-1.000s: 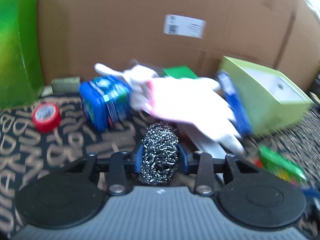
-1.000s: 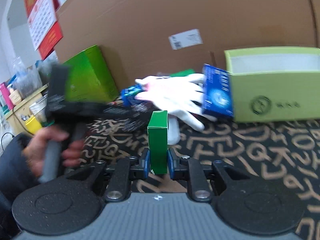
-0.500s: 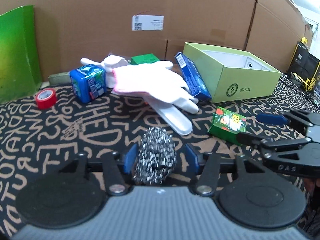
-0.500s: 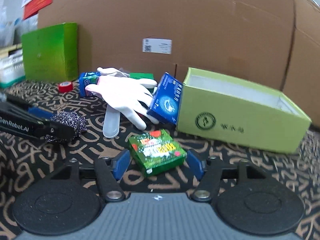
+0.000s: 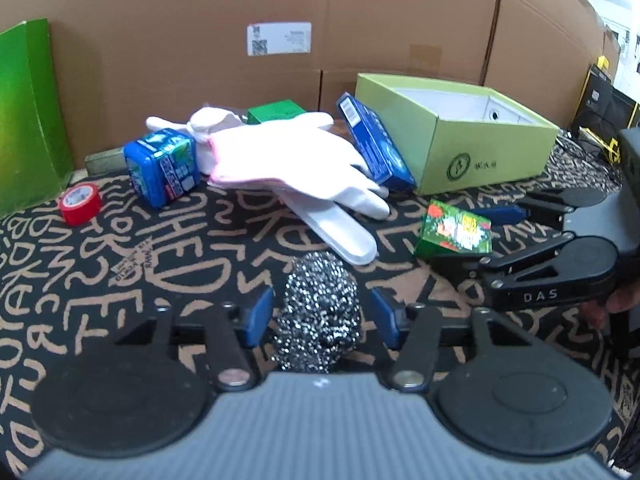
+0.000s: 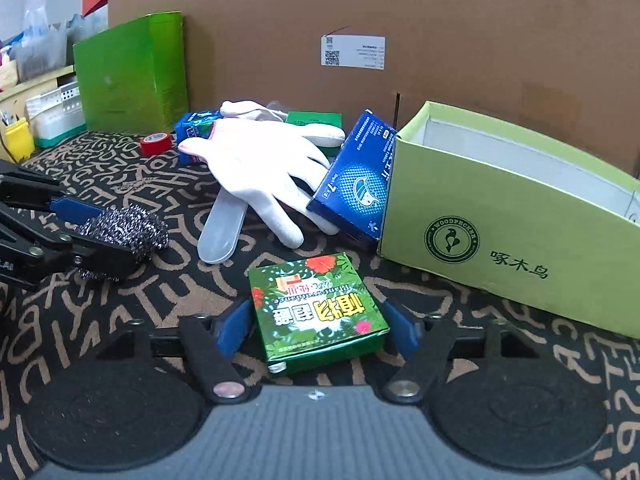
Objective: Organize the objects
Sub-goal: 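Lower the steel wool and green snack box into the shoebox, open both tools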
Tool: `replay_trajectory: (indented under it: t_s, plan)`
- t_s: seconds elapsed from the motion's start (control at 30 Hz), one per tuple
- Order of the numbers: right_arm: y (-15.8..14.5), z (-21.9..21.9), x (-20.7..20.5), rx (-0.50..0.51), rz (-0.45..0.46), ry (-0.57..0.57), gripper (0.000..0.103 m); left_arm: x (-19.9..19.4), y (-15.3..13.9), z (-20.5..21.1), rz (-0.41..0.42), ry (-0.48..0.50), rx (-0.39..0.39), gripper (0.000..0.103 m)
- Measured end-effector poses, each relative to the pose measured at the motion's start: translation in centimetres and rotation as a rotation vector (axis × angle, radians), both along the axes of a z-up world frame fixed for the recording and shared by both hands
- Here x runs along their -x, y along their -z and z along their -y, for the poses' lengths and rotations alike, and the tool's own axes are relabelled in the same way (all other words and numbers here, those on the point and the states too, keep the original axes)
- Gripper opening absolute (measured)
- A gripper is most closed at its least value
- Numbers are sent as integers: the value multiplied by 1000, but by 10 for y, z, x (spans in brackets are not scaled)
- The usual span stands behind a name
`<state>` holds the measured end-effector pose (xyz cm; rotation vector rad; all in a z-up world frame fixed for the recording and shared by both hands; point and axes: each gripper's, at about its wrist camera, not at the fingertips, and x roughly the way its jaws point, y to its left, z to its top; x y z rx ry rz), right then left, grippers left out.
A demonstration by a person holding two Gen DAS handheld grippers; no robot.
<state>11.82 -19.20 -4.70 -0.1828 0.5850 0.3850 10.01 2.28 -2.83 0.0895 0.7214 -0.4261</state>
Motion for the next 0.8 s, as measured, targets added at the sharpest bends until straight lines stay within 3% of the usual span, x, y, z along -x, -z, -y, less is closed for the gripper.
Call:
replay_trajectory:
  t_s: [0.1,0.2,0.33,0.57,0.8]
  plan:
    - [0,-3,1,23,14,5,73,-3,4,3,-9,-13,-21,52]
    - [-2,-5,7,35,24,18,71,-5,6,3,-25,-15,-10,38]
    - [-7,-3,21,0,47,28,70,-1,-1,6,-8,-2,-6,37]
    - [-40,19,47,-52,152,71,69,6,-46,32,102,83,54,37]
    - [-79,61,56,-36,298,174,69,-17,-89,77,156,176,142,37]
